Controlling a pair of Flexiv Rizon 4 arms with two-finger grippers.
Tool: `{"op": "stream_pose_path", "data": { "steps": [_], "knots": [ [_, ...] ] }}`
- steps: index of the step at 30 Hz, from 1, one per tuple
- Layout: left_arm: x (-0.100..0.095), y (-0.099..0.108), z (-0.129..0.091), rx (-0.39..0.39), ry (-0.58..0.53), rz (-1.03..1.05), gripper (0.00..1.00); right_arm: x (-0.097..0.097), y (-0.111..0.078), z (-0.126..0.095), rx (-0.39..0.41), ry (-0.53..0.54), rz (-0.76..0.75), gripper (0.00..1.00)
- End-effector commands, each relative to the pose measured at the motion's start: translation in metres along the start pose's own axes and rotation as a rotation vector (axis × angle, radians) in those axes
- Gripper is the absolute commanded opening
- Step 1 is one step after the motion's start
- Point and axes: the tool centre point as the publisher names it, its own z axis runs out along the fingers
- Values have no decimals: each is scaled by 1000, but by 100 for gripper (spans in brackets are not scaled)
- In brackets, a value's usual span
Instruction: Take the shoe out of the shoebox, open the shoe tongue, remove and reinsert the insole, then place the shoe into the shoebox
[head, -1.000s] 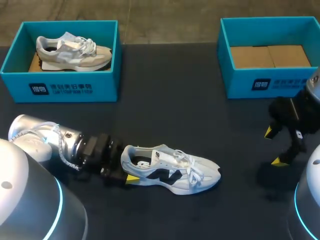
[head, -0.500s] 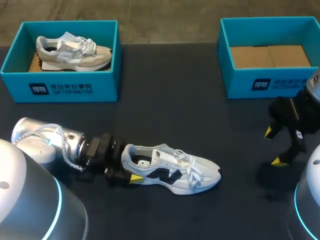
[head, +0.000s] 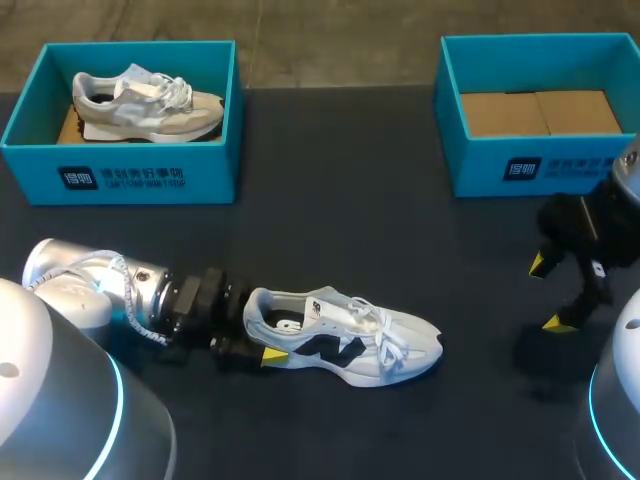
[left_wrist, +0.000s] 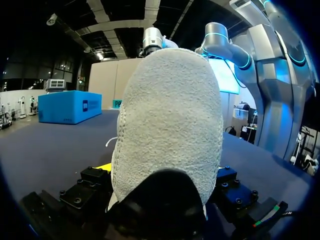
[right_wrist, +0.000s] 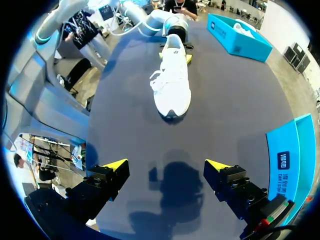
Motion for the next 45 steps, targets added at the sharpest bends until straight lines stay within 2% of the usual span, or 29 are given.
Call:
{"op": "stream_pose_path", "data": {
  "steps": [1, 8, 12, 17, 19, 26, 29, 30, 33, 43, 44, 45],
  "knots": [
    [0, 3, 0, -1, -5, 0, 0, 1, 0, 1, 1, -2, 0, 100],
    [0, 3, 0, -1, -5, 0, 0, 1, 0, 1, 1, -2, 0, 100],
    [0, 3, 0, -1, -5, 0, 0, -2, 24, 4, 78, 15, 25, 100],
    [0, 3, 0, -1, -5, 0, 0, 2, 51, 7, 90, -30, 119, 100],
    [0, 3, 0, -1, -5, 0, 0, 5, 61, 8, 87, -52, 183, 100],
    [0, 3, 0, -1, -5, 0, 0, 11, 94, 15, 161, -77, 644, 100],
    [0, 3, 0, -1, -5, 0, 0, 15, 99, 19, 93, -75, 837, 100],
    [0, 3, 0, -1, -5, 0, 0, 19, 103, 20, 82, -110, 921, 100],
    [0, 3, 0, -1, -5, 0, 0, 25, 113, 18, 59, -142, 854, 100],
    [0, 3, 0, -1, -5, 0, 0, 25, 113, 18, 59, -142, 854, 100],
    [0, 3, 0, -1, -5, 0, 0, 24, 122, 18, 113, -188, 1014, 100],
    [0, 3, 0, -1, -5, 0, 0, 24, 130, 19, 127, -212, 1088, 100]
  ]
}}
